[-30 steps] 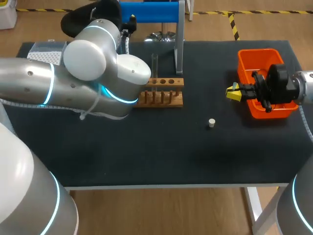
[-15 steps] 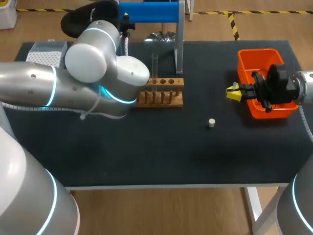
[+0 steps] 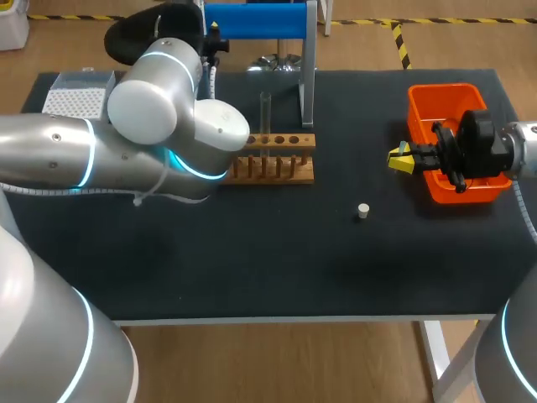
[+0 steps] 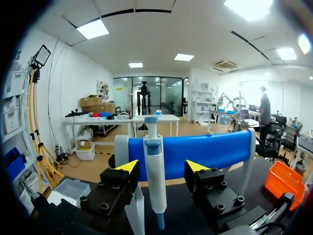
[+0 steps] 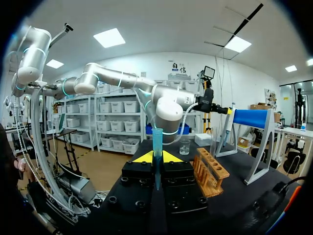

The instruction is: Invert the test tube, pick up the pipette, mount the tip to pipette, aspirate from beaker and dispense into the tube, eject the tip, return the pipette, and cap with the stopper.

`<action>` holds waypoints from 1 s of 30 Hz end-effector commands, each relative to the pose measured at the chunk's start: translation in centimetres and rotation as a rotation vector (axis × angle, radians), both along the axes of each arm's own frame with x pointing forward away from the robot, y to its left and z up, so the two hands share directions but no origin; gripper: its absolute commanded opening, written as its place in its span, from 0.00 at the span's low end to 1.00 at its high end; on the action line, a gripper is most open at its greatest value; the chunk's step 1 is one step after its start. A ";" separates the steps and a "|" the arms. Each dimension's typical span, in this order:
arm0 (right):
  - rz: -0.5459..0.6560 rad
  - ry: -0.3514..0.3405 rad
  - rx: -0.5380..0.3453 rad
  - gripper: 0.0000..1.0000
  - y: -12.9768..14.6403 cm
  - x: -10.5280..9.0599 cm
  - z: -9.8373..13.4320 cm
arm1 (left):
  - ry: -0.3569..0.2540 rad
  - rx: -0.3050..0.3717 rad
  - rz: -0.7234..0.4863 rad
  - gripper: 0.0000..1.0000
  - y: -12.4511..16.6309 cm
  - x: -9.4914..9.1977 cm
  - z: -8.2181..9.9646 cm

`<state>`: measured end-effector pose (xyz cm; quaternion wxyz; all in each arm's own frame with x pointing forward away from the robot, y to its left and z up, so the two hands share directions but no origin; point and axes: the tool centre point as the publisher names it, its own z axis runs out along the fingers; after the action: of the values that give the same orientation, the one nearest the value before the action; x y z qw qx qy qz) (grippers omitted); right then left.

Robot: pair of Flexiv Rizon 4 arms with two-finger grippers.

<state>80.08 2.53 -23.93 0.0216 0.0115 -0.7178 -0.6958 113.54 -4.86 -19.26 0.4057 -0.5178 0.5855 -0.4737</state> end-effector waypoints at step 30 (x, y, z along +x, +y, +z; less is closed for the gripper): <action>-0.002 -0.001 -0.001 0.00 0.0 -0.1 0.0 | -0.026 -0.006 -0.001 0.52 0.2 2.8 -0.4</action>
<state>80.08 2.53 -23.93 0.0216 0.0115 -0.7178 -0.6958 116.05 -4.47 -19.35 0.4093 -0.5132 0.5816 -0.4805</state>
